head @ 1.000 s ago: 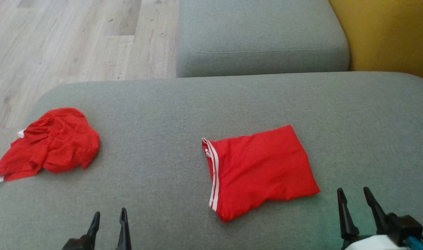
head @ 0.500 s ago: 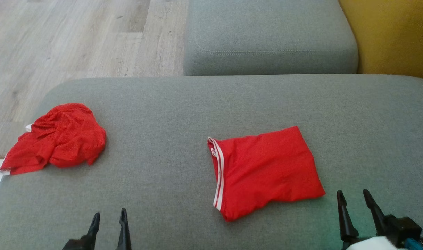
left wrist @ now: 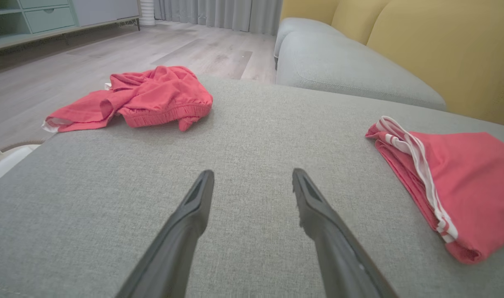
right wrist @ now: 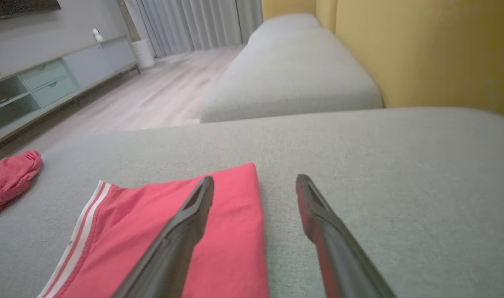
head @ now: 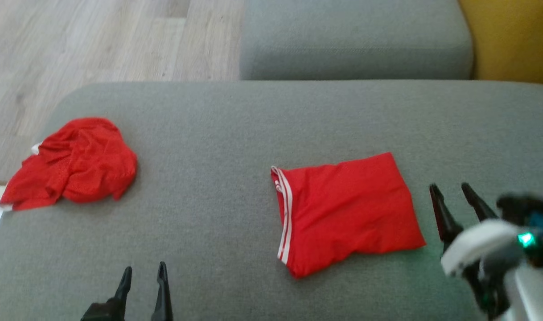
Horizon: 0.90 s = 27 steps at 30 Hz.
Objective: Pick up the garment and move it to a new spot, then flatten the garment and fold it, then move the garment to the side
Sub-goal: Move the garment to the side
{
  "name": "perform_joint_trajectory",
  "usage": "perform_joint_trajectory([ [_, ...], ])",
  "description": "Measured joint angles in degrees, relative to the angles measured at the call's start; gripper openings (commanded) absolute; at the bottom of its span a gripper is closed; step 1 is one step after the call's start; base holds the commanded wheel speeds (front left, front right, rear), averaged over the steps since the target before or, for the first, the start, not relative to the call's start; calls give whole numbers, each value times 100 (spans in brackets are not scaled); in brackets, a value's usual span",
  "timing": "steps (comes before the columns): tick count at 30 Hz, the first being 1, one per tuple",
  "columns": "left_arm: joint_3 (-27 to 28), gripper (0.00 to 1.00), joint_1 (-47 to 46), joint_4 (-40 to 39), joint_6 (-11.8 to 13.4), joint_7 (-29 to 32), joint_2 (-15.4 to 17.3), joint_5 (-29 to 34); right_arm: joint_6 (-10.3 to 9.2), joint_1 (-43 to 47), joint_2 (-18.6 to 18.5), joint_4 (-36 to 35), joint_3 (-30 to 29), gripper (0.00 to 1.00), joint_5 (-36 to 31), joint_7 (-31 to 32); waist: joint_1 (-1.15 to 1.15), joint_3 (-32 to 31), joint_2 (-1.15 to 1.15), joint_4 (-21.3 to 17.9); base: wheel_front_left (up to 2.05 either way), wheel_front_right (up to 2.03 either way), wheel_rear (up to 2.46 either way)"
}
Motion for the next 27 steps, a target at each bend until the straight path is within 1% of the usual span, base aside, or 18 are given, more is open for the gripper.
perform_joint_trajectory([
  [2, -43, 100, -14, 0, 0, 0, 0, -1, 0, -335, -32, 89, -55, 100, 328, 781, 0, 87, 0, 50, 0, 0, 0],
  [4, -100, 100, -49, 1, -3, 0, 0, -1, 0, -600, 14, 355, -224, 100, 667, 1614, 0, 186, 0, 110, 0, 0, 0],
  [7, -146, 100, -175, -4, 0, 0, -1, -9, 0, -848, 12, 710, -387, 100, 762, 2459, 0, 378, 0, 208, 0, 0, 0],
  [10, -213, 100, -370, -8, 9, 0, -1, -63, 0, -1079, 12, 1005, -516, 100, 776, 2853, 0, 577, 0, 321, 0, 0, 0],
  [14, -288, 100, -526, 3, 8, 0, -2, -70, 0, -1457, 42, 1410, -608, 100, 722, 3087, 0, 789, 0, 475, 0, 0, 0],
  [16, -296, 100, -548, 9, 10, 0, -2, -118, 0, -1611, 51, 1575, -559, 100, 695, 3206, 0, 871, 0, 526, 0, 0, 0],
  [18, -312, 100, -597, -3, 69, 0, -2, -118, 0, -1718, 98, 1664, -535, 0, 816, 3297, 0, 941, 0, 543, 0, 0, 0],
  [20, -315, 100, -622, -21, 81, 0, -2, -118, 0, -1828, 108, 1678, -524, 0, 871, 3270, 0, 996, 0, 508, 0, 0, 0],
  [22, -315, 100, -644, -41, 85, 0, -2, -118, 0, -1976, 67, 1684, -528, 0, 853, 3105, 0, 1061, 0, 438, 0, 0, 0],
  [25, -316, 100, -760, -94, 55, 0, -3, -109, 0, -2336, -132, 1706, -587, 0, 641, 2811, 0, 1224, 0, 307, 0, 0, 0],
  [27, -303, 100, -884, -169, 46, 0, -4, -81, 0, -2716, -318, 1788, -746, 0, 448, 2643, 0, 1374, 0, 205, 0, 0, 0],
])
